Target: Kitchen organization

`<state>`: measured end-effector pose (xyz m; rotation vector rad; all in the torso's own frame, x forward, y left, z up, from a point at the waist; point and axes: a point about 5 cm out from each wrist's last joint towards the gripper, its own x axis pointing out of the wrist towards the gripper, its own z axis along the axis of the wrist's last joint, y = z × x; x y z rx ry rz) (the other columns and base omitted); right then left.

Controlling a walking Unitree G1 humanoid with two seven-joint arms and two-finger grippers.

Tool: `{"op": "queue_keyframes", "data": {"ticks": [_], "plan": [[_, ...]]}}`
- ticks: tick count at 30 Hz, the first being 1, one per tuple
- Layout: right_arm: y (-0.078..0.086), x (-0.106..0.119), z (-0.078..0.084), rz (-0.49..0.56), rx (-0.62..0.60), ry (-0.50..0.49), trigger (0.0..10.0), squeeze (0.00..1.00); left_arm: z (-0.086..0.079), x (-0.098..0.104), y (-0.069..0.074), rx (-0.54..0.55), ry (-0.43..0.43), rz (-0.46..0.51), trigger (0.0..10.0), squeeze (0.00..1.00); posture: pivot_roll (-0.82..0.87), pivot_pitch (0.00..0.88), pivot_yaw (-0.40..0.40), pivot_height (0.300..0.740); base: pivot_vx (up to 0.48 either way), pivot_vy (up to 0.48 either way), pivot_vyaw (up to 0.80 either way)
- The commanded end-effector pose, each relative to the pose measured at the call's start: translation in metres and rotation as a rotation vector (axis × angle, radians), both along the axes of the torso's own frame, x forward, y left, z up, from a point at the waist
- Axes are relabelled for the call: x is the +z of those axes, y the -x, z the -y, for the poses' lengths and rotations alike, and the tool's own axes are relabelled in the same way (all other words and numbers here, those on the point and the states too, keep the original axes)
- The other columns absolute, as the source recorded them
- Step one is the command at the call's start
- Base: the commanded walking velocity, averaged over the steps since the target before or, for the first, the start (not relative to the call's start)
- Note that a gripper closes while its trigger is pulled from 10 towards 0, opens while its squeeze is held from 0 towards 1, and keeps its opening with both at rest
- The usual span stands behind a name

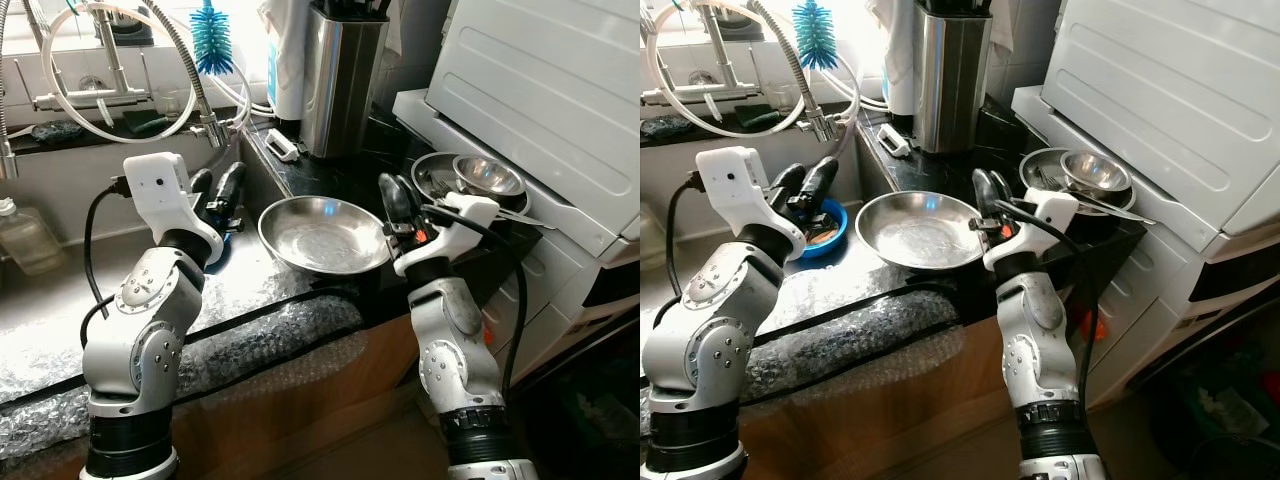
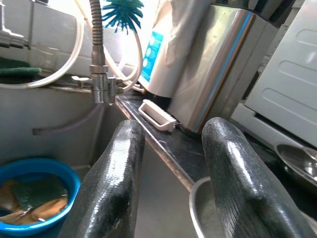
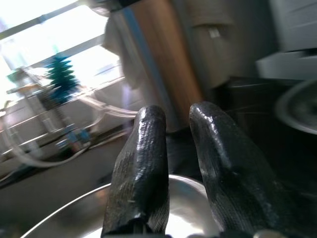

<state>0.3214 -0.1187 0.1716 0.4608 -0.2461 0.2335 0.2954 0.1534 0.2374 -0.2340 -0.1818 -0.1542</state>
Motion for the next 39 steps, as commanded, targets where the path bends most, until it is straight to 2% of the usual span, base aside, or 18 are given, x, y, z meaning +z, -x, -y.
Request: {"op": "queue_keyframes", "data": {"ticks": [1, 3, 6, 11, 13, 14, 15, 16, 17, 21, 27, 32, 33, 39], "plan": [[0.001, 0.006, 0.014, -0.005, -0.062, -0.005, 10.0, 1.00, -0.002, -0.005, -0.002, 0.012, -0.019, -0.027, 10.0, 0.00, 0.00, 0.000, -0.115, 0.740, 0.000, 0.000, 0.00], [0.004, 0.017, 0.022, 0.007, -0.082, -0.067, 10.0, 1.00, -0.003, -0.004, -0.002, 0.019, -0.037, -0.021, 10.0, 0.00, 0.00, 0.000, -0.114, 0.740, 0.000, 0.000, 0.00], [0.006, 0.025, 0.023, 0.013, -0.078, -0.119, 10.0, 1.00, -0.004, -0.003, -0.003, 0.019, -0.057, -0.016, 10.0, 0.00, -0.01, 0.000, -0.114, 0.740, 0.000, 0.000, 0.00], [0.009, 0.020, 0.024, -0.036, -0.092, -0.084, 10.0, 1.00, -0.003, -0.003, -0.004, 0.000, -0.105, -0.020, 10.0, 0.00, 0.00, 0.000, -0.115, 0.740, 0.000, 0.000, 0.00], [0.012, 0.014, 0.026, -0.048, -0.105, -0.027, 10.0, 1.00, -0.005, -0.003, -0.004, 0.003, -0.122, -0.028, 10.0, 0.00, 0.00, 0.000, -0.116, 0.740, 0.000, 0.000, 0.00], [0.018, 0.003, 0.027, -0.077, -0.103, 0.069, 10.0, 0.00, -0.008, -0.001, -0.005, 0.007, -0.131, -0.033, 10.0, 0.00, 0.01, 0.000, -0.116, 0.740, 0.000, 0.000, 0.00], [0.018, 0.003, 0.027, -0.077, -0.103, 0.069, 10.0, 0.00, -0.008, -0.001, -0.005, 0.007, -0.131, -0.033, 10.0, 0.00, 0.01, 0.000, -0.116, 0.740, 0.000, 0.000, 0.00], [0.025, -0.013, 0.032, -0.142, -0.137, 0.164, 10.0, 0.00, -0.010, 0.000, -0.006, 0.007, -0.125, -0.038, 10.0, 0.00, 0.01, 0.000, -0.117, 0.740, 0.000, 0.000, 0.00], [0.032, -0.024, 0.039, -0.180, -0.174, 0.200, 10.0, 0.00, -0.011, 0.002, -0.006, 0.008, -0.117, -0.041, 10.0, 0.00, 0.01, 0.000, -0.117, 0.740, 0.000, 0.000, 0.00], [0.044, -0.034, 0.045, -0.201, -0.196, 0.260, 10.0, 0.00, -0.011, 0.002, -0.007, -0.014, -0.102, -0.047, 10.0, 0.00, 0.00, 0.000, -0.111, 0.740, 0.000, 0.000, 0.00], [0.048, -0.037, 0.045, -0.232, -0.194, 0.222, 10.0, 0.00, -0.003, -0.002, -0.007, -0.081, -0.124, -0.076, 10.0, 0.00, -0.01, 0.000, -0.106, 0.740, 0.000, 0.000, 0.00], [0.040, -0.031, 0.041, -0.238, -0.182, 0.127, 10.0, 0.00, 0.001, -0.004, -0.006, -0.114, -0.144, -0.093, 10.0, 0.00, -0.01, 0.000, -0.103, 0.740, 0.000, 0.000, 0.00], [0.037, -0.026, 0.040, -0.228, -0.169, 0.106, 10.0, 1.00, 0.000, -0.005, -0.006, -0.110, -0.142, -0.096, 10.0, 0.00, -0.01, 0.000, -0.104, 0.740, 0.000, 0.000, 0.00], [0.018, 0.003, 0.027, -0.192, -0.089, 0.034, 10.0, 1.00, -0.003, -0.006, -0.006, -0.088, -0.145, -0.102, 10.0, 0.00, 0.00, 0.000, -0.105, 0.740, 0.000, 0.000, 0.00]]}}
